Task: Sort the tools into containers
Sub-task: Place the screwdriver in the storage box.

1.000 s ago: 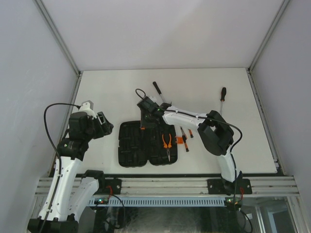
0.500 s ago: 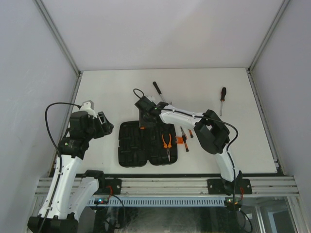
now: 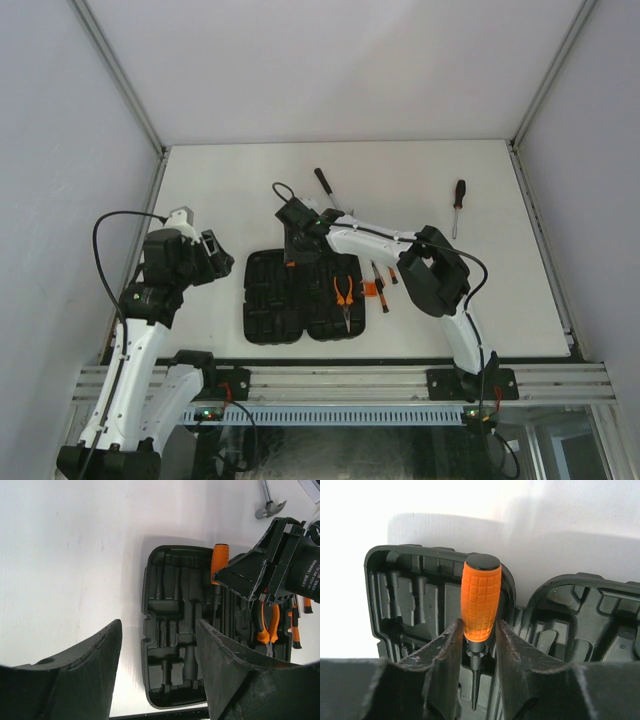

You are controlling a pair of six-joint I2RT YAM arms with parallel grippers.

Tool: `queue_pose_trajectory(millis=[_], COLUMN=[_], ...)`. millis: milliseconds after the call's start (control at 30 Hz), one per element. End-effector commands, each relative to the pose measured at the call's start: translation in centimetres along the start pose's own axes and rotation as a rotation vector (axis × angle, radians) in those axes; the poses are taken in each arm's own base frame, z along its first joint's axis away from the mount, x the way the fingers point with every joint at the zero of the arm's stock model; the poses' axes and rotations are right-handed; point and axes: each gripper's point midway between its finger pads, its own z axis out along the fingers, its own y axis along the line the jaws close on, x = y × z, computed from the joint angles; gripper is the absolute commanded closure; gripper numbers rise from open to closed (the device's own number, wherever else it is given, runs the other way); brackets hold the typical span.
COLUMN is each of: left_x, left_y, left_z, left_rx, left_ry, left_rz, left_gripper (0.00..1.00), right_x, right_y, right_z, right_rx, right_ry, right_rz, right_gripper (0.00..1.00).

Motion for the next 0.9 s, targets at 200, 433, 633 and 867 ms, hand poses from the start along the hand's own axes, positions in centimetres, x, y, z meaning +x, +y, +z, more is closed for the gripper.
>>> queue_pose_trajectory(millis=[200, 433, 633, 867], left_x=[-1.0, -0.9, -0.9, -0.9], left_y=[-0.4, -0.5, -0.5, -0.5], left_z=[0.1, 0.2, 0.2, 0.2], left_rx=[0.018, 0.020, 0.020, 0.023], left_ry=[-0.037, -0.034, -0.030, -0.031], left_rz=[0.018, 0.018, 0.018, 0.018], left_gripper=[0.35, 0.35, 0.35, 0.35], right_x=[0.1, 0.7, 1.5, 2.2], right_y=[0.7, 0.7, 0.3, 0.6], right_z=[-0.7, -1.3, -1.5, -2.0], right_rx=[-0.014, -0.018, -0.017, -0.034], right_ry=[-0.003, 0.003, 0.008, 0.019], right_rz=[-0.020, -0.019, -0.003, -0.005], right_gripper=[0.77, 0.78, 0.77, 0.78])
